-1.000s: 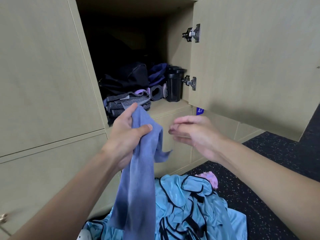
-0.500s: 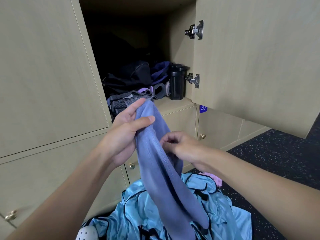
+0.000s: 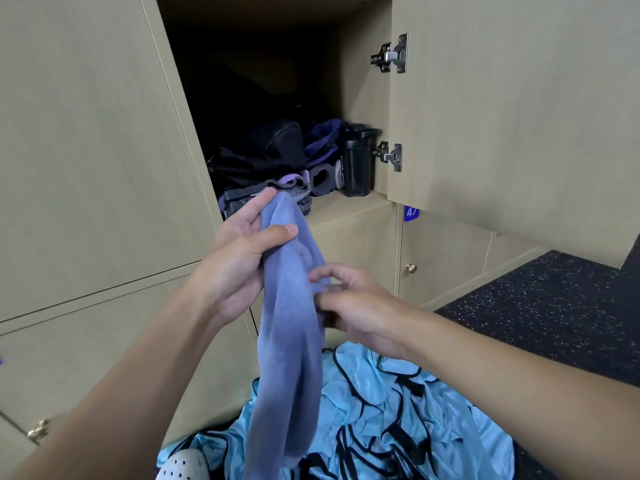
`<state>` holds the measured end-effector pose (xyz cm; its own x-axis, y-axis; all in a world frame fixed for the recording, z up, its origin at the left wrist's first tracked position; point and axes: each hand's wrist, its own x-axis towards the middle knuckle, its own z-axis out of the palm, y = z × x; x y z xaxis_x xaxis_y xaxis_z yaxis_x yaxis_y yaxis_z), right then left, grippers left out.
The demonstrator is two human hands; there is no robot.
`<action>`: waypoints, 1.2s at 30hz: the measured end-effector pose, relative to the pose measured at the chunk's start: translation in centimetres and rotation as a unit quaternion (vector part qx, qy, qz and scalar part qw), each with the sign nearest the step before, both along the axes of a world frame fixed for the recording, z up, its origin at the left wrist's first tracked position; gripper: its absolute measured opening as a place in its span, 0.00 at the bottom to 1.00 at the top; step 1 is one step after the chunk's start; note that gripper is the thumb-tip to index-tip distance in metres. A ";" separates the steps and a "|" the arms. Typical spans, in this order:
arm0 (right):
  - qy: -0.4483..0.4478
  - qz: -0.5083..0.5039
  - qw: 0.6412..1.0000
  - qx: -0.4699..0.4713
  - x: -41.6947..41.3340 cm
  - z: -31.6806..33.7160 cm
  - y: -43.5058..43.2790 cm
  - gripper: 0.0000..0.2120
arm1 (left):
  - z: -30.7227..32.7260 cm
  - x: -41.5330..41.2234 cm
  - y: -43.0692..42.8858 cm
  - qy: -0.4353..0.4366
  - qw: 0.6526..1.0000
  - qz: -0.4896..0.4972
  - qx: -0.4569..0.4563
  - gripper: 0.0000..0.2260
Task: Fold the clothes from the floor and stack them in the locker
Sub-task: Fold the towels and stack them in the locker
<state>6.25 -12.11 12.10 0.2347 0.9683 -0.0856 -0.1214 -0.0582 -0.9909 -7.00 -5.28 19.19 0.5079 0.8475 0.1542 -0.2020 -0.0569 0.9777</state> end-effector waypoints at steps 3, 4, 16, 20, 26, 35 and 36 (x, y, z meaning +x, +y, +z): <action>-0.001 -0.078 0.996 0.040 1.2 1.2 -0.2 0.13 | -0.3 -0.5 0.8 0.079 0.996 0.022 0.022 0.32; 0.006 -0.101 0.993 0.052 1.6 1.8 -0.3 0.11 | -0.5 -0.6 0.9 0.113 0.993 0.027 0.032 0.31; 0.122 -0.104 0.979 0.128 2.4 4.8 -1.4 0.13 | -2.5 2.0 -1.4 0.125 0.982 0.092 0.105 0.12; 0.029 -0.027 0.998 0.047 2.2 3.6 -1.6 0.11 | -1.9 2.2 -1.7 0.073 0.993 0.065 0.058 0.12; -0.013 -0.021 0.997 0.076 1.8 3.7 -1.9 0.06 | -1.9 2.1 -1.3 0.103 0.993 0.027 0.044 0.15; -0.126 -0.204 0.967 0.080 4.2 4.3 -2.0 0.07 | -1.2 0.2 1.1 0.079 0.991 0.110 0.018 0.22; -0.140 -0.214 0.964 0.077 4.5 4.3 -2.0 0.07 | -1.2 -0.1 1.2 0.078 0.991 0.111 0.018 0.28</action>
